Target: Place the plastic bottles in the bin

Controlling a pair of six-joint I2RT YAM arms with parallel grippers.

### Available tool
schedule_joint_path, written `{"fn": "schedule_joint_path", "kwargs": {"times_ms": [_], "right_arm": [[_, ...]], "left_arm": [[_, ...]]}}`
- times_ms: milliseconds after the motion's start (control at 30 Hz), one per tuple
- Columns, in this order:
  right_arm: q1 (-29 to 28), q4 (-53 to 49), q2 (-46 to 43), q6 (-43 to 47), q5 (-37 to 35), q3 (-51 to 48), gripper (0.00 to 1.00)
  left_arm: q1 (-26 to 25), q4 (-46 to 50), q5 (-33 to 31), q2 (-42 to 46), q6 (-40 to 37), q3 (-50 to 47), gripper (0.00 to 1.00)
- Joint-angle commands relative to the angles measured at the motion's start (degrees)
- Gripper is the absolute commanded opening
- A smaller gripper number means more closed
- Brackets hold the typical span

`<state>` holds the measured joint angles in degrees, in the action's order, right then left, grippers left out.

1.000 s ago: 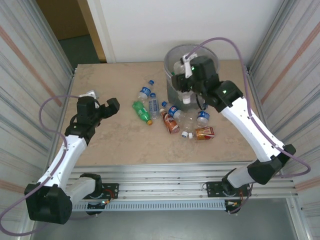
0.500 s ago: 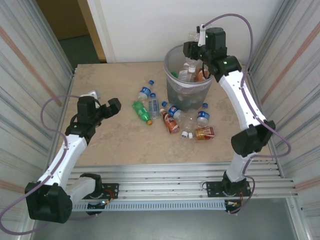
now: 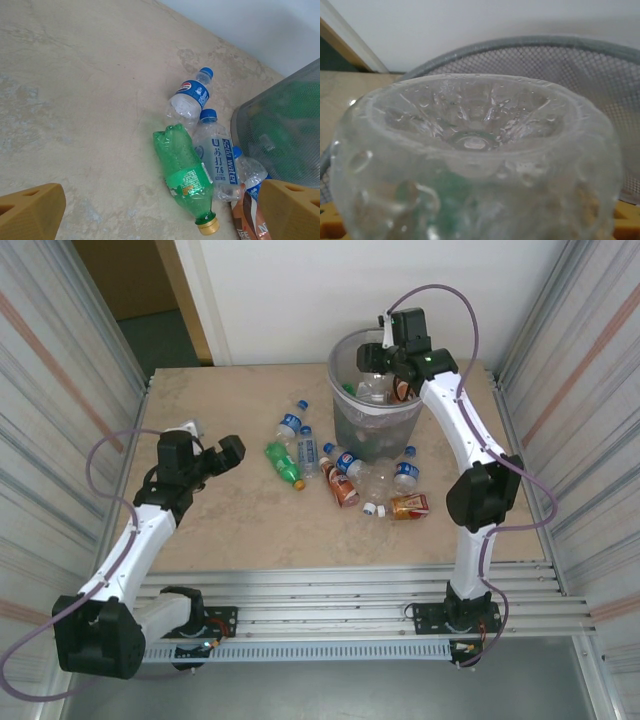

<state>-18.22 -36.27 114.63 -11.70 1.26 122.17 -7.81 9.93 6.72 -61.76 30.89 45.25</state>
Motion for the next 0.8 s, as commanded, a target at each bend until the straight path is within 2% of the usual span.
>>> {"fn": "schedule_joint_path", "kwargs": {"times_ms": [0,133,533,700,767], "right_arm": [[0.4,-2.5,1.0,-0.5,1.4,2.5,0.73],[0.4,-3.5,0.3,-0.3,1.6,2.8,0.84],[-0.1,-8.8,-7.2,0.9,-2.9,1.9,0.96],[-0.5,-8.8,-13.9,1.0,-5.8,-3.5,1.00],[-0.5,-8.4,-17.0,0.6,-7.4,-7.0,0.98]], "left_arm": [[0.4,-1.5,1.8,-1.1,0.7,1.2,0.99],[0.4,-2.2,3.1,-2.2,1.3,1.4,0.99],[-5.7,-4.6,0.6,-7.7,1.4,3.1,0.99],[-9.2,-5.3,-1.2,-11.7,1.2,5.6,0.99],[-10.6,-4.9,-2.4,-13.6,1.4,6.6,0.97]]}}
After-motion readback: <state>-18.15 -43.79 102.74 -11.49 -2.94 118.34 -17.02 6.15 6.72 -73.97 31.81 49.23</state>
